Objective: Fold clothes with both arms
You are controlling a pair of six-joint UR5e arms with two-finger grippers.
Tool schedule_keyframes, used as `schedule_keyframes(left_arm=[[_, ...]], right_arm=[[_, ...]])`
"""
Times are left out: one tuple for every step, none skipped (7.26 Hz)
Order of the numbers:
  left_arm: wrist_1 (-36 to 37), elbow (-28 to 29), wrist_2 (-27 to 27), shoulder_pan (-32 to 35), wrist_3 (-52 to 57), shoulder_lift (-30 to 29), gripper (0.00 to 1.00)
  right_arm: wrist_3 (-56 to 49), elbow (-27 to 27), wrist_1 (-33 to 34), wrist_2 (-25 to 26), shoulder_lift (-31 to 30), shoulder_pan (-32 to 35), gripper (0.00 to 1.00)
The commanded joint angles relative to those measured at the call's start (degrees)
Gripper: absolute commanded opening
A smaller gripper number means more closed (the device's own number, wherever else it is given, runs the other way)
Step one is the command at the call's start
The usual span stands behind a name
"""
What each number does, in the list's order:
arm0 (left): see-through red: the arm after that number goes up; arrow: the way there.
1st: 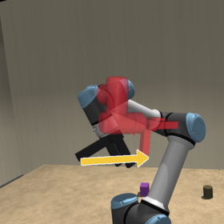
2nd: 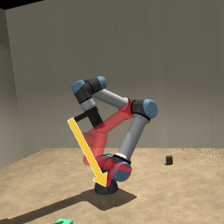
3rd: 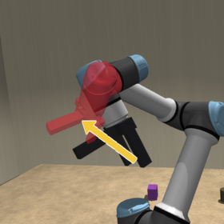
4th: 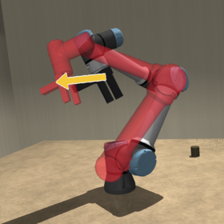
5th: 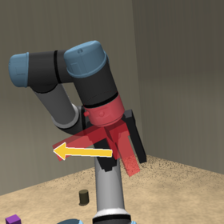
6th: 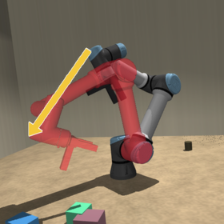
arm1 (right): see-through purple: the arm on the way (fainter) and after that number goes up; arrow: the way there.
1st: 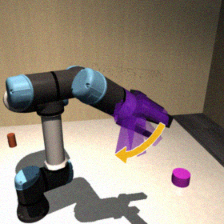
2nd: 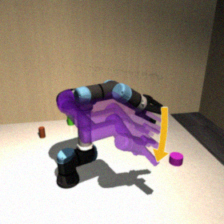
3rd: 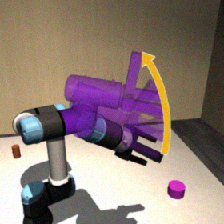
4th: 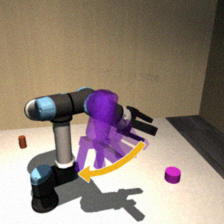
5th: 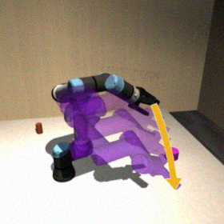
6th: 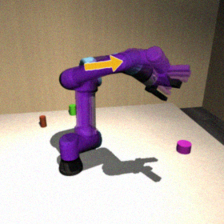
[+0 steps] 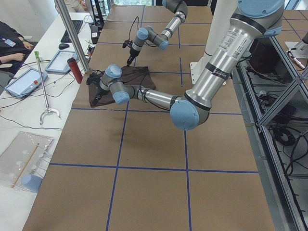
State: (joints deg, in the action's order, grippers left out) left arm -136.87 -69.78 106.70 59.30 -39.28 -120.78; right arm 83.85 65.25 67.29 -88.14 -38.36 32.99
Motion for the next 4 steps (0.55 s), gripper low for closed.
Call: schedule_keyframes(left_arm=[[-0.4, 0.0, 0.0, -0.3, -0.1, 0.6, 1.00], [-0.4, 0.0, 0.0, -0.3, -0.1, 0.6, 1.00], [-0.4, 0.0, 0.0, -0.4, -0.1, 0.6, 1.00], [-0.5, 0.0, 0.0, -0.4, -0.1, 0.6, 1.00]], right_arm=[[-0.7, -0.1, 0.4, 1.5, -0.4, -0.7, 0.48], [-1.5, -0.1, 0.4, 2.1, -0.5, -0.9, 0.48], [-1.4, -0.4, 0.4, 2.4, -0.6, -1.3, 0.48], [-1.4, -0.6, 0.4, 3.8, -0.6, -1.9, 0.48]])
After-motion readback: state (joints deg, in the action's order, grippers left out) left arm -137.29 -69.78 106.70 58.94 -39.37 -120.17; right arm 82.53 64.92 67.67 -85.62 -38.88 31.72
